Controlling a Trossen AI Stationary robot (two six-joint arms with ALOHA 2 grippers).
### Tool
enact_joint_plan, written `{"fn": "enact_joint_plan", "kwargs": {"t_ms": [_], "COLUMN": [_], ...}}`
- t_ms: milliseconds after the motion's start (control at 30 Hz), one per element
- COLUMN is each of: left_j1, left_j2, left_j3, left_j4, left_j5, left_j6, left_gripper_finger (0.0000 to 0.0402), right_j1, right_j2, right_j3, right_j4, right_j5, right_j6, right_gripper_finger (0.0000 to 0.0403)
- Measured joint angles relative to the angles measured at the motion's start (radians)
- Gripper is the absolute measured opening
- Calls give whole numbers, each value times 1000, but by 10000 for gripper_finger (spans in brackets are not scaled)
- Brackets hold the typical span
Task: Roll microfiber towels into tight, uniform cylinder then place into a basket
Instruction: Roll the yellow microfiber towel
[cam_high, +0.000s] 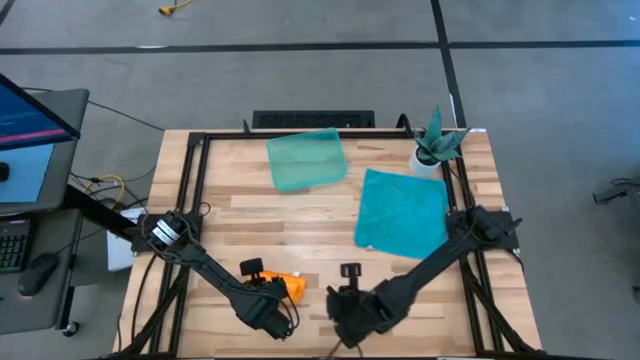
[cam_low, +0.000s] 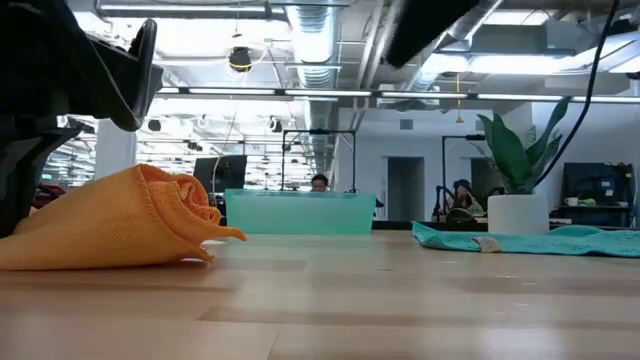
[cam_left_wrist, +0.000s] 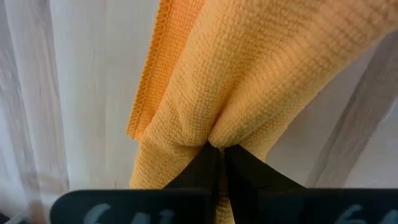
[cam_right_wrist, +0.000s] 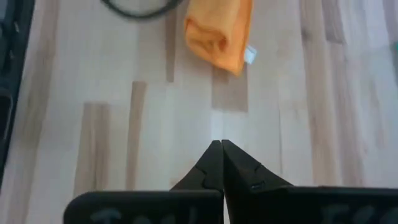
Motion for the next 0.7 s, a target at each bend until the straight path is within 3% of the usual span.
{"fn": "enact_joint_plan", "kwargs": {"t_ms": [333, 533, 700], "left_j1": [0, 0, 0], "left_j2": [0, -1, -2], "left_j3": [0, 1, 1], "left_j4": [3, 5, 9], "left_j5": [1, 11, 18], "left_j6": [0, 0, 0], "left_gripper_finger": [9, 9, 9], "right_j1": [-8, -3, 26], "right_j2": [-67, -243, -438], "right_j3": [-245, -445, -665], "right_j4": [-52, -39, 294], "right_j5": [52, 101, 182], "right_j6": [139, 273, 316], "right_gripper_finger": [15, 12, 15]}}
